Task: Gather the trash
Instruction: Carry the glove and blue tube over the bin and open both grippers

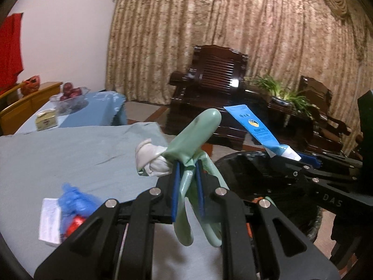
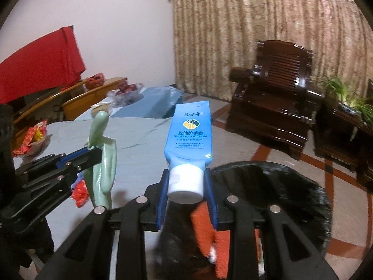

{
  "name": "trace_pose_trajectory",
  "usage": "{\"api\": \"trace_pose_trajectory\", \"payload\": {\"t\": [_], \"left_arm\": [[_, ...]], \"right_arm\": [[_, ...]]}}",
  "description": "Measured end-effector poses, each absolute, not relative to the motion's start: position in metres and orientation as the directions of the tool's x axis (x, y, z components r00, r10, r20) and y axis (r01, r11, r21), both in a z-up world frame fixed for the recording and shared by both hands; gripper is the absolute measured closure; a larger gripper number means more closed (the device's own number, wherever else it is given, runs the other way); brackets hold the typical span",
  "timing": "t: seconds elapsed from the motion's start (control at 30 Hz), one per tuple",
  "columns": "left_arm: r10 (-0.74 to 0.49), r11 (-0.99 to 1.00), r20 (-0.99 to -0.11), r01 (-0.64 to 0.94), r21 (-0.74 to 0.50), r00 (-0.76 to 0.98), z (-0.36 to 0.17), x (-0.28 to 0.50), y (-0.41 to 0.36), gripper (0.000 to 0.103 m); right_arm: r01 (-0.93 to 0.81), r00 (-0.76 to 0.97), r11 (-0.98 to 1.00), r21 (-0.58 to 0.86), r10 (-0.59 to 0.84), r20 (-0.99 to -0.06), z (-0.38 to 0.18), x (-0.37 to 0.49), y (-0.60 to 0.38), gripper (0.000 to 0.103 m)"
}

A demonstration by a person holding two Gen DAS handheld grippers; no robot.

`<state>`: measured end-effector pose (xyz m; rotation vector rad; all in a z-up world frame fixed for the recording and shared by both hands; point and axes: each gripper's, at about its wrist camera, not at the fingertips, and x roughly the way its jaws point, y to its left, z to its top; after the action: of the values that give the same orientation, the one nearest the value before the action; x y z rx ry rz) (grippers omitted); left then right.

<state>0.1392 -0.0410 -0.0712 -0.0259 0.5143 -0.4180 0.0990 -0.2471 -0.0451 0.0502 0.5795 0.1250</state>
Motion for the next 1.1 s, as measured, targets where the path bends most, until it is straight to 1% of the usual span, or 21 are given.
{"api": "trace_pose_trajectory", "payload": {"t": [0.37,0.63,0.7,0.73,0.77,0.8,0.83,0.87,0.93,0.97,1.0,1.03,1.07,1.1], "left_arm": [[-0.505,0.849,-0.489,0.513,-0.13,0.711,-0.083,0.149,-0.127,0.091],[-0.554,0.808,-0.511,0.573,-0.139,0.657,-0.098,0.159,-0.175,0.091],[-0.576,0.789,-0.521,0.596,-0.151,0.63,-0.102,0.164,-0.188,0.087],[-0.58,0.784,-0.528,0.602,-0.154,0.621,-0.104,0.165,-0.192,0.079],[-0.584,0.78,-0.528,0.606,-0.157,0.616,-0.106,0.165,-0.195,0.073],[-0.586,0.778,-0.526,0.608,-0.156,0.616,-0.107,0.165,-0.195,0.07],[-0.588,0.776,-0.527,0.612,-0.155,0.613,-0.108,0.165,-0.197,0.061],[-0.592,0.774,-0.524,0.614,-0.157,0.612,-0.109,0.164,-0.195,0.058],[-0.592,0.773,-0.525,0.614,-0.157,0.611,-0.11,0.163,-0.194,0.058],[-0.589,0.775,-0.525,0.612,-0.154,0.614,-0.11,0.163,-0.194,0.056],[-0.585,0.779,-0.526,0.609,-0.15,0.618,-0.11,0.163,-0.191,0.053],[-0.579,0.784,-0.524,0.602,-0.148,0.625,-0.111,0.162,-0.188,0.048],[-0.572,0.79,-0.522,0.595,-0.145,0.633,-0.111,0.161,-0.185,0.04],[-0.561,0.801,-0.519,0.582,-0.142,0.645,-0.109,0.16,-0.178,0.035]], "right_arm": [[0.053,0.823,0.997,0.059,-0.01,-0.568,-0.055,0.081,-0.327,0.074],[0.108,0.801,0.993,0.056,-0.054,-0.596,-0.07,0.08,-0.355,0.074],[0.115,0.794,0.992,0.048,-0.063,-0.604,-0.076,0.079,-0.359,0.074],[0.123,0.79,0.992,0.039,-0.073,-0.609,-0.079,0.079,-0.362,0.073],[0.126,0.788,0.991,0.035,-0.079,-0.61,-0.08,0.078,-0.362,0.073],[0.132,0.786,0.991,0.032,-0.085,-0.613,-0.082,0.078,-0.365,0.071],[0.137,0.785,0.99,0.033,-0.088,-0.613,-0.083,0.077,-0.367,0.066],[0.142,0.785,0.989,0.034,-0.092,-0.612,-0.083,0.078,-0.369,0.062],[0.152,0.786,0.988,0.038,-0.097,-0.61,-0.085,0.075,-0.372,0.049],[0.156,0.787,0.987,0.038,-0.101,-0.609,-0.085,0.075,-0.373,0.046],[0.164,0.789,0.986,0.039,-0.108,-0.605,-0.085,0.073,-0.374,0.037],[0.17,0.79,0.985,0.04,-0.112,-0.603,-0.085,0.072,-0.374,0.024],[0.178,0.794,0.983,0.043,-0.118,-0.596,-0.083,0.07,-0.373,0.019],[0.183,0.8,0.982,0.048,-0.12,-0.588,-0.082,0.068,-0.373,0.011]]}}
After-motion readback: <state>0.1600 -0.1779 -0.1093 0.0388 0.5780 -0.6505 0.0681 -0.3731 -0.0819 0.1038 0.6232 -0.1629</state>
